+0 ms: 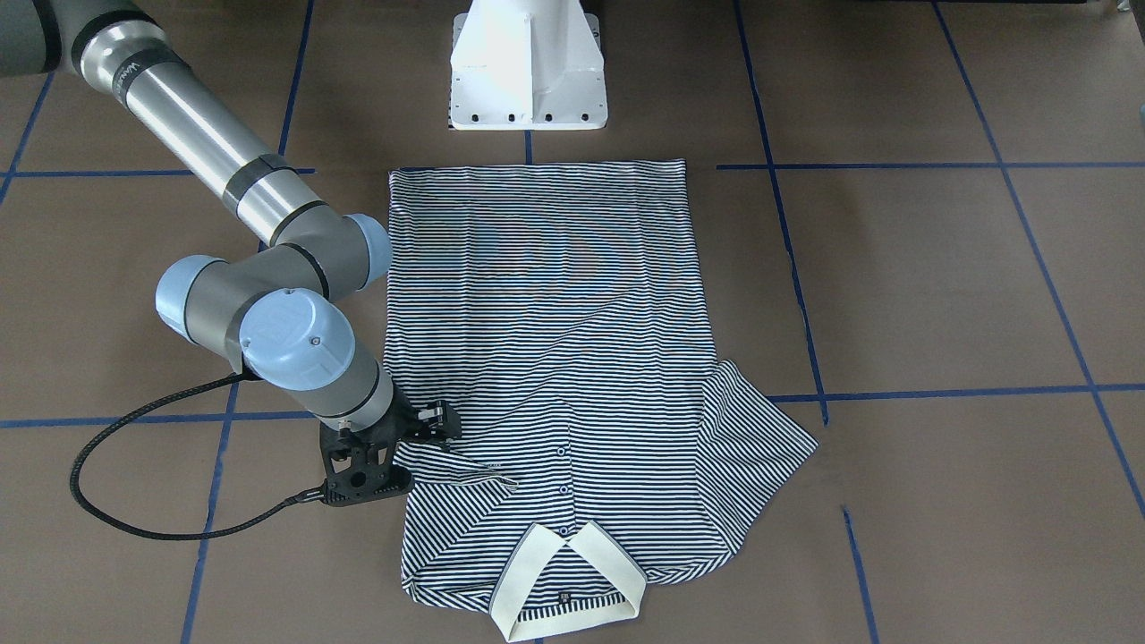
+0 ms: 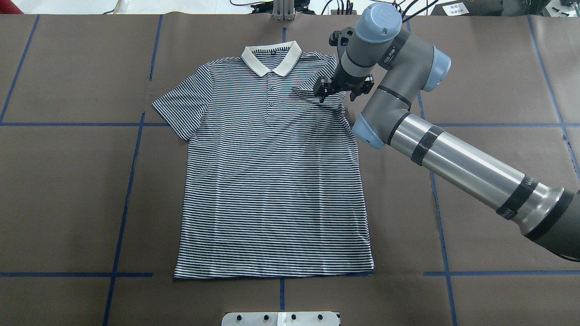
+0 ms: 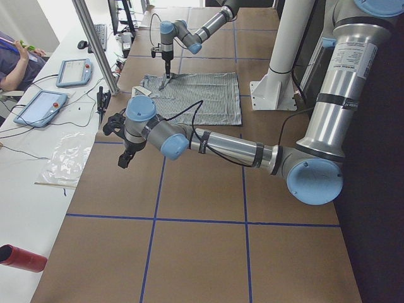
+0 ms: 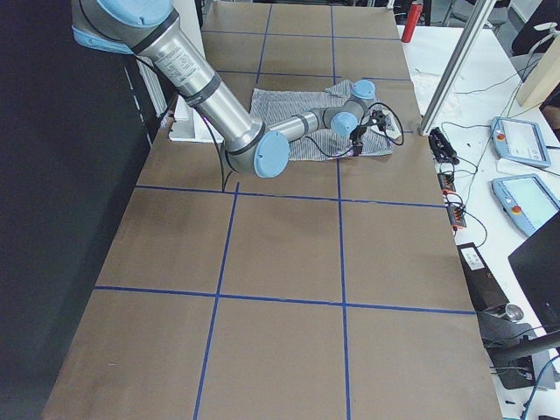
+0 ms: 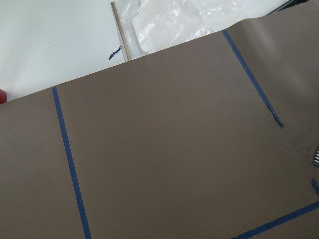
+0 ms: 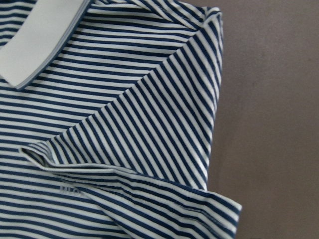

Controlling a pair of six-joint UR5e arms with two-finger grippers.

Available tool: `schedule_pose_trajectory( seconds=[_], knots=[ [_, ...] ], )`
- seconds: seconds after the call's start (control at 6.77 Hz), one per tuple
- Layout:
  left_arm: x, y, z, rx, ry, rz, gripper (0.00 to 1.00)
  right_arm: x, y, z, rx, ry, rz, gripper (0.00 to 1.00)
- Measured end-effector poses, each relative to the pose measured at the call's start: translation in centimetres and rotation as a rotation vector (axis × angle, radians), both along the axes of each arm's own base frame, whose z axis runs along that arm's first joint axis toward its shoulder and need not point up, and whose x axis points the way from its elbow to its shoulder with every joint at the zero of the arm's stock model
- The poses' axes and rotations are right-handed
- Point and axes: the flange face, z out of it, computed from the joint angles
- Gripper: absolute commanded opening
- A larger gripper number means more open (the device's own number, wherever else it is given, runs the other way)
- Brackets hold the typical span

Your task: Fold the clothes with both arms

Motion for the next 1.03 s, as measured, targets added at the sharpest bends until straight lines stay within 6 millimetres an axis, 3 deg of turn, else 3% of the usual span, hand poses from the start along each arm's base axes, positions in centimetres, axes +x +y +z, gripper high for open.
schedule_pose_trajectory(
  seconds=[0.44,0.74,0.89,1.03],
  knots=[
    [0.0,-0.1,-0.1,-0.001,0.001,-0.001,1.0,-3.6,1.6,-4.4,0.027,-0.035,-0.037,0.98],
    [0.0,-0.3,-0.4,0.001,0.002,-0.002,1.0,-6.3,5.7,-7.4,0.019,-0.09,-0.06,0.98],
    [0.0,-0.4,-0.5,0.002,0.002,-0.003,1.0,-6.8,8.1,-8.0,0.012,-0.116,-0.07,0.98],
    [0.1,-0.4,-0.6,0.002,0.002,-0.003,1.0,-6.4,9.1,-8.3,0.015,-0.129,-0.068,0.98]
  ],
)
